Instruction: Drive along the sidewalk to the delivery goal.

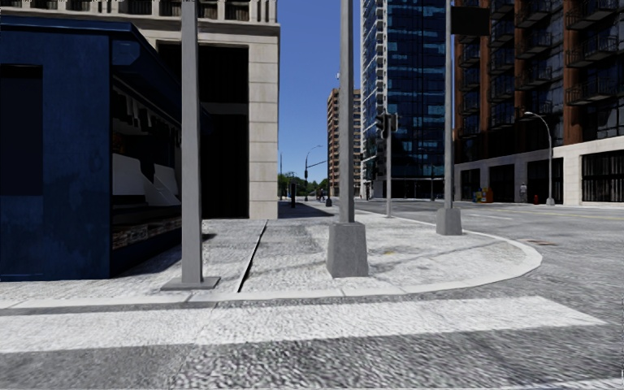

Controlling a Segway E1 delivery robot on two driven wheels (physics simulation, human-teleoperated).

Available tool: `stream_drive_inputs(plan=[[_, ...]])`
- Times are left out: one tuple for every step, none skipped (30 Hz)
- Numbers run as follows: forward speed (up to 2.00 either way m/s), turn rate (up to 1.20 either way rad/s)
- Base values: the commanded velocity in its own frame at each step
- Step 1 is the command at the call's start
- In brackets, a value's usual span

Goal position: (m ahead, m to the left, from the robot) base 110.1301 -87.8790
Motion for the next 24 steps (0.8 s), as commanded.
stream_drive_inputs(plan=[[1.69, 0.14], [1.68, 0.22], [1.68, 0.22], [1.68, 0.27], [1.68, 0.29], [1.68, 0.29], [1.68, 0.29], [1.68, 0.29], [1.68, 0.29], [1.68, 0.29], [1.68, 0.29], [1.68, 0.29], [1.68, 0.29], [1.67, 0.29], [1.67, 0.29], [1.66, 0.29], [1.66, 0.28], [1.66, 0.26], [1.66, 0.25], [1.66, 0.25], [1.65, 0.25], [1.65, 0.25], [1.65, 0.25], [1.65, 0.25]])
